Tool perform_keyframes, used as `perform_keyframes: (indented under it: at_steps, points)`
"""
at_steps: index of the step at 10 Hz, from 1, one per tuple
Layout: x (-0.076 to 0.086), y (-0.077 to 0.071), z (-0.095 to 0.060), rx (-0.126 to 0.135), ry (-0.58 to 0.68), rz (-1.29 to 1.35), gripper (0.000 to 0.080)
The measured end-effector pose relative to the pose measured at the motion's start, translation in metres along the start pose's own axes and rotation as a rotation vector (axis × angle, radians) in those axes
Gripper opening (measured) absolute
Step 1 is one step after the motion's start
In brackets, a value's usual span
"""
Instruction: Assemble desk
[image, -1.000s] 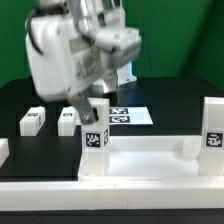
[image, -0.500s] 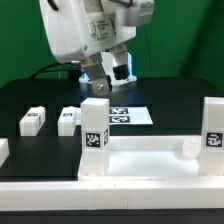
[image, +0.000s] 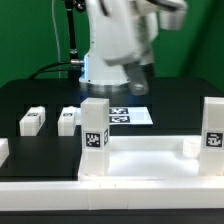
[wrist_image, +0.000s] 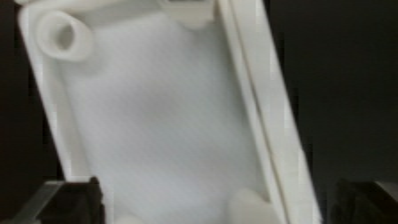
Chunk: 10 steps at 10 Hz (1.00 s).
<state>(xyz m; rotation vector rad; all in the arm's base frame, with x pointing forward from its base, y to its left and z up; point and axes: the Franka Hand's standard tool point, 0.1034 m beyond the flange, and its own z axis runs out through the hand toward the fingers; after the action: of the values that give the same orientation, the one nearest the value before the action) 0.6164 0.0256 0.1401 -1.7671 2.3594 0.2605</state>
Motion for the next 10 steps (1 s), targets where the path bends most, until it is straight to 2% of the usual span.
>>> perform_keyframes:
  at_steps: [1, 2, 6, 7, 8, 10]
  points:
    - [-0.005, 0.014, 0.012, -0.029, 0.008, -0.012, 0.0649]
    - [-0.007, 0.019, 0.017, -0.058, 0.009, -0.018, 0.0649]
    - [-0.006, 0.019, 0.017, -0.050, 0.012, -0.027, 0.0649]
    - [-0.001, 0.027, 0.022, -0.033, 0.023, -0.055, 0.0649]
    - [0.006, 0.043, 0.030, -0.043, 0.036, -0.089, 0.0649]
    - [0.024, 0.064, 0.060, -0.011, 0.088, -0.123, 0.0649]
